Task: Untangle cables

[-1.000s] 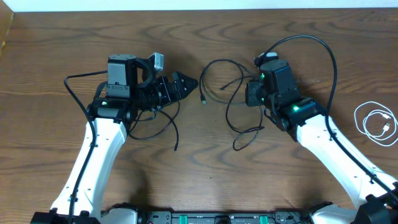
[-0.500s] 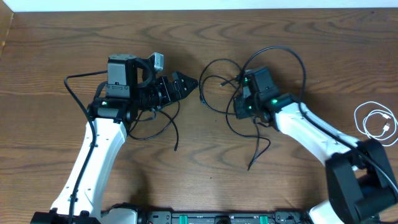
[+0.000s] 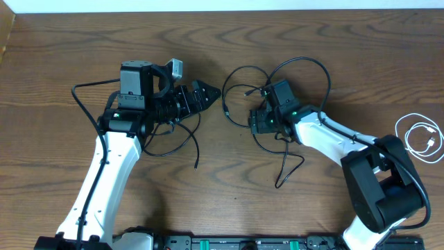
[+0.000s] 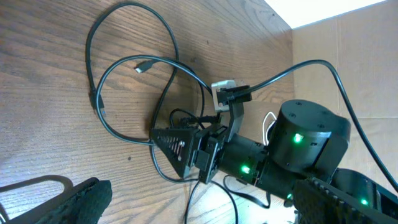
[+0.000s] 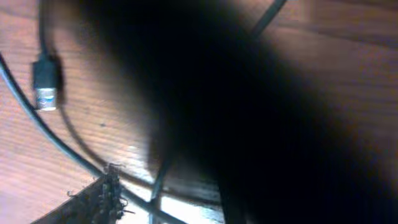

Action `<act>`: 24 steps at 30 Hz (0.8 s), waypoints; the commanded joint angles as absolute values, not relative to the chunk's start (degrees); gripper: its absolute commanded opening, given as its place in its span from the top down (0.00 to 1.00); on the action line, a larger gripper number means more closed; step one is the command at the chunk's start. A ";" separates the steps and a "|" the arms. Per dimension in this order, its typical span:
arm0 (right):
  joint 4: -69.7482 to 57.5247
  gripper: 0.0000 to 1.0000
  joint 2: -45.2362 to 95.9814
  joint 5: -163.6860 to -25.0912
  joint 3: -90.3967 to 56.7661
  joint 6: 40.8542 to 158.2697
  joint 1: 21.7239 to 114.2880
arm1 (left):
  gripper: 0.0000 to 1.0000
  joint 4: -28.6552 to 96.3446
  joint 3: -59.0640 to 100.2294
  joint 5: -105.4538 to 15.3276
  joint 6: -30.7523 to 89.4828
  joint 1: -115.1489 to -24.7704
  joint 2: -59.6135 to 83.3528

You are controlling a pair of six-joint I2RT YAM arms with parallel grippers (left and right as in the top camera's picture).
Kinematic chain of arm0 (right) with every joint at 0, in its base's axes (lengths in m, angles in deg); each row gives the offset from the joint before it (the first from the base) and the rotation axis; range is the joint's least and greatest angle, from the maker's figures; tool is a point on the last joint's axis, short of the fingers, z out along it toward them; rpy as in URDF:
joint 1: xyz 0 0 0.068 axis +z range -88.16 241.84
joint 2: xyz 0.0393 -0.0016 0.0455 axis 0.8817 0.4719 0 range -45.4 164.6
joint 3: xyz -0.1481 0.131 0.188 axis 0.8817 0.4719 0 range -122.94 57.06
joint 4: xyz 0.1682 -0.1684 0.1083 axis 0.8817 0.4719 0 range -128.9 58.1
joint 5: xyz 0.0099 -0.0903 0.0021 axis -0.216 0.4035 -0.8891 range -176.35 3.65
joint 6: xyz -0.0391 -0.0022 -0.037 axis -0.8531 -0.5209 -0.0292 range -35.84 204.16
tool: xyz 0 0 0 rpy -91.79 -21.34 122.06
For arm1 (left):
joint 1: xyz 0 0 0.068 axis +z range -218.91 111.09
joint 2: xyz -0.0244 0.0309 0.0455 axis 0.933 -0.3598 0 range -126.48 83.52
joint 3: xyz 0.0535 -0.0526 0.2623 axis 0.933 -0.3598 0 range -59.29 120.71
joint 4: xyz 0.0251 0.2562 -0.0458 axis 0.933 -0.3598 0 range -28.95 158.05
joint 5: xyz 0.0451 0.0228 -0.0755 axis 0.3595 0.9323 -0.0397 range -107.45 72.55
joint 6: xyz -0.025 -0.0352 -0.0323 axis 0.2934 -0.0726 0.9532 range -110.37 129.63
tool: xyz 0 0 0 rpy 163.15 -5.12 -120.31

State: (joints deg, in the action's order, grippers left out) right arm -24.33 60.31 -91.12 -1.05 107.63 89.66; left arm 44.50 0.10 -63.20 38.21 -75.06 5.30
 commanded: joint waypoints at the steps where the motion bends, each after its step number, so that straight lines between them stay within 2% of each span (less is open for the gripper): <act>1: -23.70 0.34 62.19 -82.68 -1.24 109.88 92.85 | 0.03 44.57 0.19 -63.05 37.51 -75.11 6.07; 7: -21.66 0.37 67.39 -76.06 -1.33 111.91 97.72 | 0.02 44.57 0.19 -63.05 37.51 -75.11 6.07; 10: -19.83 0.46 67.94 -74.88 -2.84 113.97 97.59 | 0.02 44.57 0.19 -63.05 37.51 -75.11 6.07; 12: -18.45 0.62 67.94 -75.14 -3.80 114.84 96.85 | 0.02 44.57 0.19 -63.05 37.51 -75.11 6.07; 15: -17.95 0.96 67.94 -75.65 -3.91 114.82 95.71 | 0.02 44.57 0.19 -63.05 37.51 -75.11 6.07; 16: -17.84 0.99 67.94 -75.60 -3.91 114.80 95.27 | 0.02 44.57 0.19 -63.05 37.51 -75.11 6.07; 24: -16.90 0.99 67.85 -72.32 -8.26 107.93 86.55 | 0.02 44.57 0.19 -63.05 37.51 -75.11 6.07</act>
